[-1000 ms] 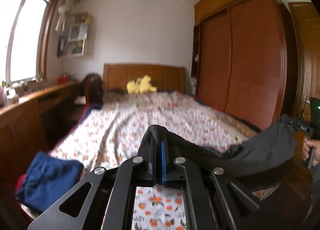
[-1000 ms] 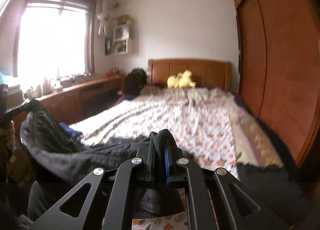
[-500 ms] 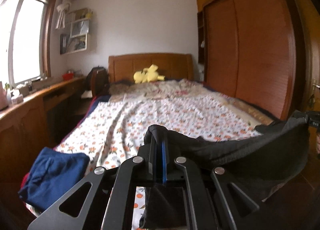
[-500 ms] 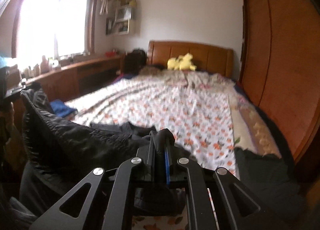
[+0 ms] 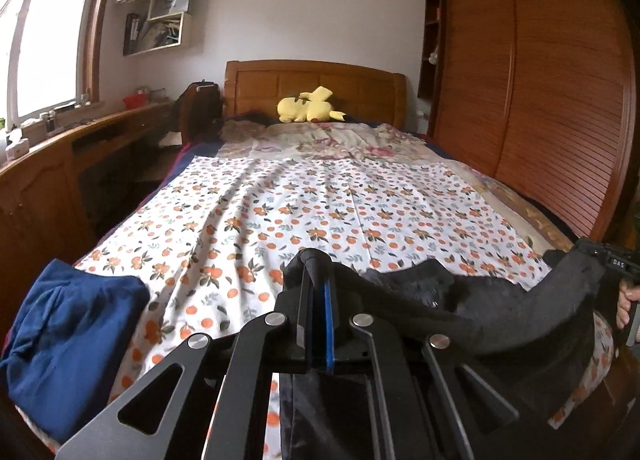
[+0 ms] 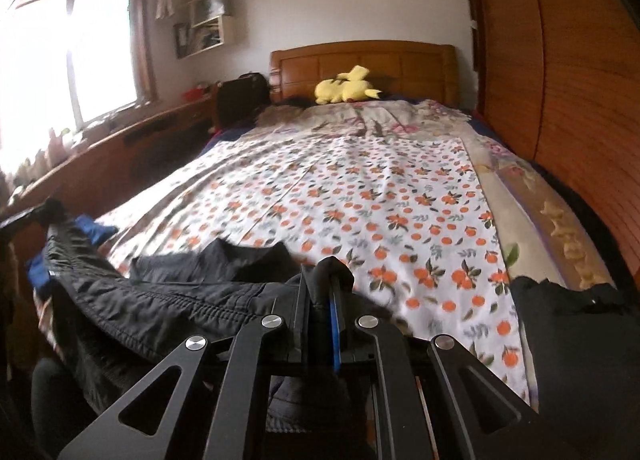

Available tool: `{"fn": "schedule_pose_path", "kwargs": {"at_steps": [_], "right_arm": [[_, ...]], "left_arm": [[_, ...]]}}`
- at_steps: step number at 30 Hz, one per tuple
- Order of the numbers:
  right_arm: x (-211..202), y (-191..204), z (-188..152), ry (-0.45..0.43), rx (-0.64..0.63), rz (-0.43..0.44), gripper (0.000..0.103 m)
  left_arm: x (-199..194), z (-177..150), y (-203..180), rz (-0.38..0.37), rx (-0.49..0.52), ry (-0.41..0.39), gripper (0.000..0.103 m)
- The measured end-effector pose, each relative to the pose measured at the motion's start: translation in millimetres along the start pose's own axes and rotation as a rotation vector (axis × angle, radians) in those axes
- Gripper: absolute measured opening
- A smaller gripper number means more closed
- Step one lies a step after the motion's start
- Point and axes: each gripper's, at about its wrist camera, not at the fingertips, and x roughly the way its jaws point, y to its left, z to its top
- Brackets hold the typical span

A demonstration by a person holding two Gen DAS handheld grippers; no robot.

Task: Fold large clothes
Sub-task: 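Fold the held hem over toward the collar with both tools, then lower the hem onto the jacket and open both tools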

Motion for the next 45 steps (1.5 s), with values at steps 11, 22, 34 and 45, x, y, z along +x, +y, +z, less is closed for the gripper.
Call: {"fn": "schedule_pose_path", "kwargs": {"at_steps": [11, 22, 34, 45], "right_arm": [[94.2, -15.4, 23.5, 0.042, 0.043, -0.054, 0.007], [137.6, -8.6, 3.7, 0.144, -0.018, -0.142, 0.008], [118.3, 20.1, 11.8, 0.115, -0.019, -0.247, 0.058], [134.5, 126.7, 15.8, 0.132, -0.185, -0.111, 0.058]], "left_arm": [[68.7, 19.6, 14.5, -0.026, -0.032, 0.002, 0.005], [120.5, -14.0, 23.6, -0.03, -0.001, 0.057, 0.008], [136.2, -35.2, 22.6, 0.049, 0.116, 0.096, 0.07], [118.4, -33.3, 23.8, -0.064, 0.058, 0.067, 0.07]]}}
